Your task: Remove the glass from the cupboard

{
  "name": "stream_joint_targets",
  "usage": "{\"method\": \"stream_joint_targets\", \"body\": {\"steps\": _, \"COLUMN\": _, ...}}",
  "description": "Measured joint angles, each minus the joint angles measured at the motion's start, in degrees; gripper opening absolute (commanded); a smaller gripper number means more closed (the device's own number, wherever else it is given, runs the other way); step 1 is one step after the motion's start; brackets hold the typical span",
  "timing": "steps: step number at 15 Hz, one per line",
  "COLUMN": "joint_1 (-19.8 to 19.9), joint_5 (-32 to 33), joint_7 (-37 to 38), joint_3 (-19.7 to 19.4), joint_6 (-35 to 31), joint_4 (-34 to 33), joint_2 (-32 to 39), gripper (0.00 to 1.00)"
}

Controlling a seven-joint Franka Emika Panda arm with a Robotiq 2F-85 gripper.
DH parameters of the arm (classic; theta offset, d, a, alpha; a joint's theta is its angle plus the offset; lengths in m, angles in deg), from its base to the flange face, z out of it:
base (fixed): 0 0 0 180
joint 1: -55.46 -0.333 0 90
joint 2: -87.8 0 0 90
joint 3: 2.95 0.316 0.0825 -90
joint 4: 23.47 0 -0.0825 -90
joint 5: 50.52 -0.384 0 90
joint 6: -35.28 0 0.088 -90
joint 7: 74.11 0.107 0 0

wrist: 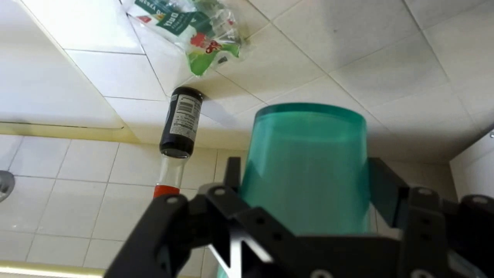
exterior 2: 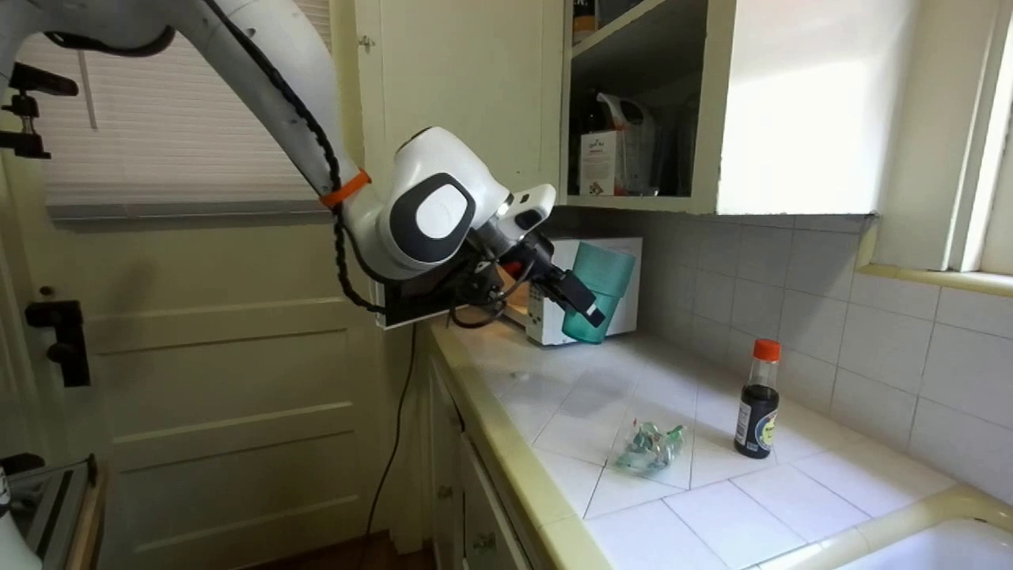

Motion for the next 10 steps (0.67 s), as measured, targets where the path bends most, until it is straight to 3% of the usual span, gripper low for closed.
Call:
{"method": "stream_joint_targets", "body": {"steps": 3, "joint_1": -3.8, "joint_5": -0.8, "joint_7": 1.7, "joint_3": -2.3, "joint_6": 4.0, "joint_4": -7.7, "joint_2": 7.6, "gripper": 0.55}}
{"method": "stream_joint_targets", "body": {"steps": 4, "joint_1": -3.8, "joint_5": -1.1, "joint_7": 2.2, "joint_3": -1.4, "joint_6": 5.7, "joint_4": -9.7, "joint_2": 9.3, "gripper": 0.80}}
{"method": "stream_joint_targets", "body": {"steps": 6, "joint_1": -1.1, "joint_5": -2.2, "joint_7": 2.3, "joint_3": 3.5, "joint_6": 8.1, "joint_4": -12.1, "joint_2": 10.9, "gripper": 0.80}}
{"method": "stream_joint_targets", "body": {"steps": 8, "joint_1": 0.4, "joint_5": -2.3, "joint_7": 2.3, "joint_3": 5.4, "joint_6": 8.4, "joint_4": -12.9, "joint_2": 11.1, "gripper": 0.80}}
{"method": "stream_joint_targets", "body": {"steps": 9, "joint_1": 0.7, "joint_5": -2.3, "joint_7": 2.3, "joint_3": 5.6, "joint_6": 8.4, "joint_4": -13.0, "joint_2": 11.1, "gripper": 0.55}}
{"method": "stream_joint_targets", "body": {"steps": 10, "joint_1": 0.9, "joint_5": -2.3, "joint_7": 2.3, "joint_3": 5.6, "joint_6": 8.4, "joint_4": -13.1, "joint_2": 11.1, "gripper": 0.55}}
